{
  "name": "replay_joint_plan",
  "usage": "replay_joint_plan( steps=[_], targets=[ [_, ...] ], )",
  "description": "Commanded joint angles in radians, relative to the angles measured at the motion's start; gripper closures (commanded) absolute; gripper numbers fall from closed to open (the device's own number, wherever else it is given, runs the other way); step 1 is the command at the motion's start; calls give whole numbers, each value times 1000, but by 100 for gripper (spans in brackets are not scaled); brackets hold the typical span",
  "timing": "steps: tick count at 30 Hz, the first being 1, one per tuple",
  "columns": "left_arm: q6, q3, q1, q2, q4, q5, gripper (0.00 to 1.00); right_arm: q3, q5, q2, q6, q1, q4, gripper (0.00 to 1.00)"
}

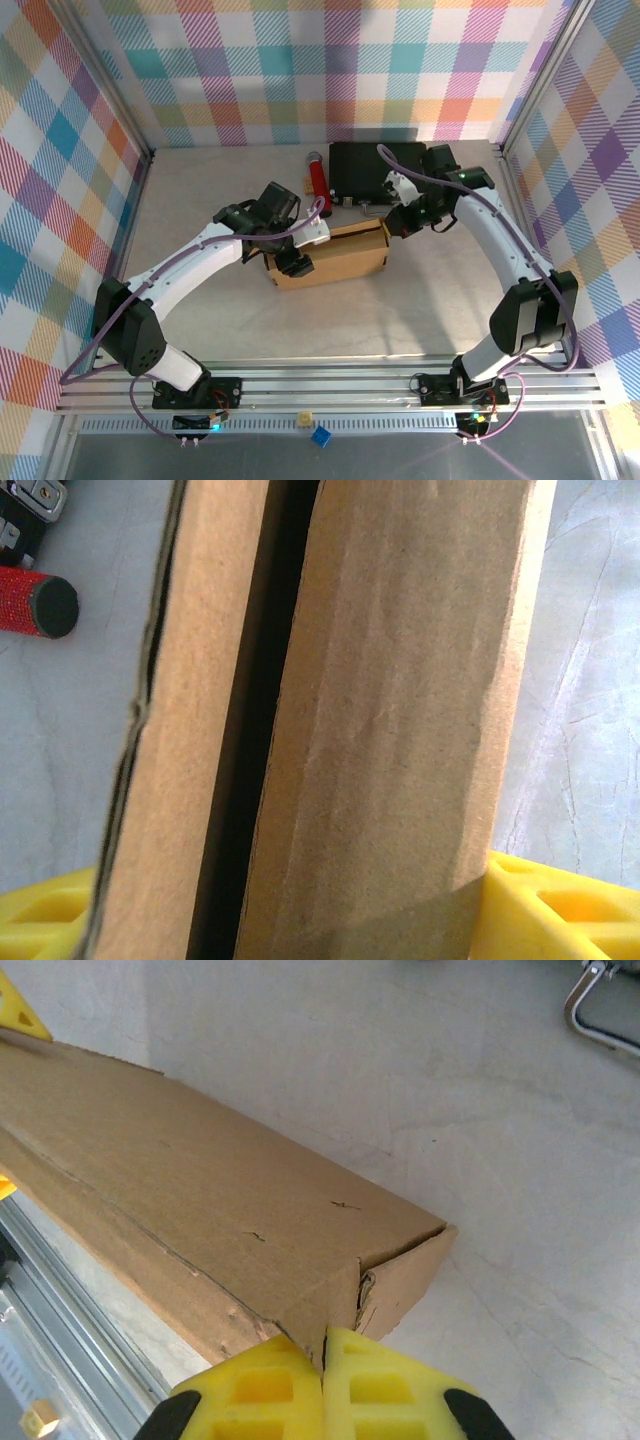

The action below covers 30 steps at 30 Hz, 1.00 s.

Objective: Fold the paper box

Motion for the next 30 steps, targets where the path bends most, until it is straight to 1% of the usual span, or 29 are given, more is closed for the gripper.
replay_joint_plan(
  steps=[1, 8, 9, 11, 19, 30],
  targets=[
    [-14, 40, 0, 13, -1, 14, 30, 27, -26, -4, 84, 14, -30, 100],
    [-24, 58, 0, 30, -9, 10, 31, 11, -8, -22, 160, 18, -1, 100],
    [-28, 59, 1, 31, -10, 12, 31, 5, -7, -23, 202, 18, 9, 100],
    [-30, 58, 0, 31, -11, 10, 31, -2, -4, -26, 227, 24, 21, 100],
    [-47, 76, 0, 46, -24, -2, 31, -43, 47, -52, 302, 65, 83, 100],
    [-59, 93, 0, 65, -31, -31, 32, -203, 93, -149, 343, 81, 262, 100]
  ],
)
